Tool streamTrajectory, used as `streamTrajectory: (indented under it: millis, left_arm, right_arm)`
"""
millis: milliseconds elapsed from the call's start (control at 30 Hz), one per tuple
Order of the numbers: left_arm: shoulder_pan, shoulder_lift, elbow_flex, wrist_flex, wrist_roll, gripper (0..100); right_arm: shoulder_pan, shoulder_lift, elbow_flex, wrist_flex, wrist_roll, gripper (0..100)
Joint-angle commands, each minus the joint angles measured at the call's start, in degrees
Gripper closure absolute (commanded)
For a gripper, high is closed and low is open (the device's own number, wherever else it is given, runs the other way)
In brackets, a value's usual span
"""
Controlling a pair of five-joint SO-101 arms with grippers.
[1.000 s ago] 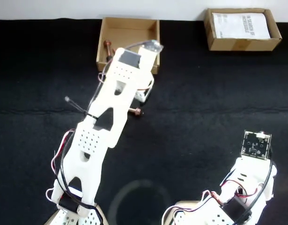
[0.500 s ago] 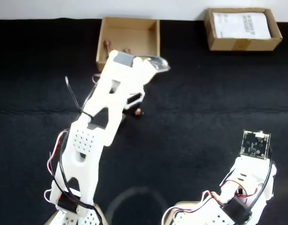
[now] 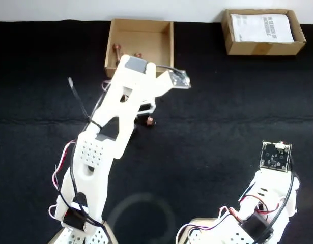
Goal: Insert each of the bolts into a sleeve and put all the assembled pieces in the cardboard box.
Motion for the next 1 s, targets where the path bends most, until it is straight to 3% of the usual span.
streamTrajectory:
  millis: [0, 333, 467, 833, 967]
  left_arm:
    - [1.71, 0.04, -0.31, -2.55, -0.97, 87]
    - [3.47, 4.79, -0.22, -2.11, -1.05, 87]
    - [3.21, 7.60, -0.31, -2.11, -1.05, 100]
    - [3.30, 7.60, -0.66, -2.02, -0.70, 99]
    - [4.62, 7.60, -8.22, 1.76, 1.76, 99]
  right_arm:
    - [-0.66, -0.66, 0.40, -1.45, 0.97, 99.1]
    - [-1.71, -0.66, 3.82, -5.67, 0.97, 99.1]
    - [-2.07, -0.66, 3.82, -5.76, 0.97, 99.1]
    - [-2.07, -0.57, 3.91, -9.19, 0.70, 99.1]
    - [-3.82, -0.48, 3.91, -11.30, 0.53, 99.1]
